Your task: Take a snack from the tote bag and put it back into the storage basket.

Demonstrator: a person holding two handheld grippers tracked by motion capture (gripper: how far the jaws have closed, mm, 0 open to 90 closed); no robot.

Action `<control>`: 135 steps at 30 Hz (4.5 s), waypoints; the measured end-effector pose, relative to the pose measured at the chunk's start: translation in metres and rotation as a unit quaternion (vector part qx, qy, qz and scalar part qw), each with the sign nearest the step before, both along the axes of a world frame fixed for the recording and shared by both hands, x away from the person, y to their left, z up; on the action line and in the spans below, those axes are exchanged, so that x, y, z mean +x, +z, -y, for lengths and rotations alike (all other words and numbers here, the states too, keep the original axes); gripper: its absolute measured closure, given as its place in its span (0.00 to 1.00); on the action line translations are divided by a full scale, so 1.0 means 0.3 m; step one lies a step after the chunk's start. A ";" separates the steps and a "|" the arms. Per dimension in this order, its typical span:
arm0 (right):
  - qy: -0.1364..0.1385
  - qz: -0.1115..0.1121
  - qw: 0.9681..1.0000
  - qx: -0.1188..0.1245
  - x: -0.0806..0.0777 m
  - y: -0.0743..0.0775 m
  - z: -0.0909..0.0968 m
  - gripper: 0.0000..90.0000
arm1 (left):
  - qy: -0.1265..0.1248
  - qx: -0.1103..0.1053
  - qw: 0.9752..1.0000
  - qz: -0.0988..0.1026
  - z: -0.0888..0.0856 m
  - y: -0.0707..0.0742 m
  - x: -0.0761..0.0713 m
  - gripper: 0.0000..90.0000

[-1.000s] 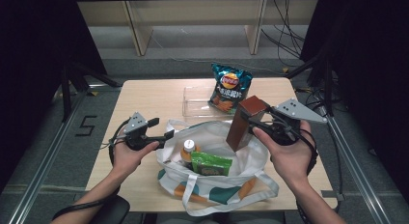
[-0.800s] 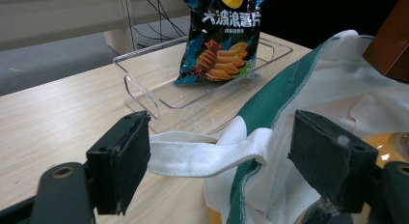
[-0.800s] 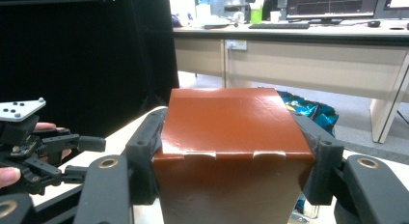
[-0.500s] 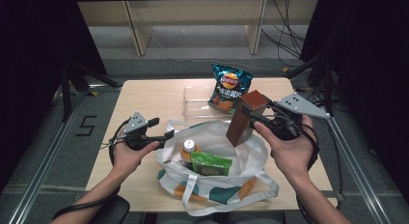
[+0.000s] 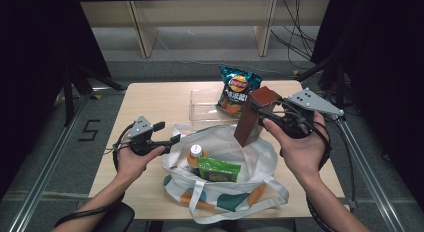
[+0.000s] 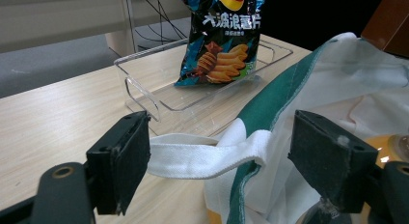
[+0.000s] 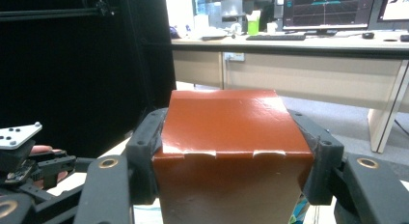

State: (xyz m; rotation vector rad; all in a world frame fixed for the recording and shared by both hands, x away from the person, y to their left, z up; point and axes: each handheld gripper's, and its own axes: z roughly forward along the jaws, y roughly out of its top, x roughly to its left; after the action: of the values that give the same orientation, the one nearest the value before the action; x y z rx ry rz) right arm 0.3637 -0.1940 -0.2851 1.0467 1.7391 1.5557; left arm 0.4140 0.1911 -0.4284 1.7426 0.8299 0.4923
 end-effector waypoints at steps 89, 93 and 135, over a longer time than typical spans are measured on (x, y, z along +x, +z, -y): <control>-0.071 0.001 0.997 -0.001 0.257 0.030 -0.016 0.44 | 0.005 -0.001 1.000 0.001 -0.004 0.003 -0.001 0.24; -0.075 0.001 0.997 -0.006 0.273 0.026 -0.018 0.44 | 0.005 -0.001 1.000 0.000 -0.004 0.003 -0.001 0.24; -0.119 -0.023 0.992 -0.014 0.405 -0.036 -0.036 0.44 | 0.002 -0.009 1.000 -0.002 -0.001 -0.001 0.003 0.24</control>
State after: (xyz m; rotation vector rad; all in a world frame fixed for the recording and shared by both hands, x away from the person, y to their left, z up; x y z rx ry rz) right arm 0.4851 -0.1832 -0.2959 1.2348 1.5947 1.3639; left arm 0.4149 0.1915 -0.4288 1.7272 0.8379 0.4819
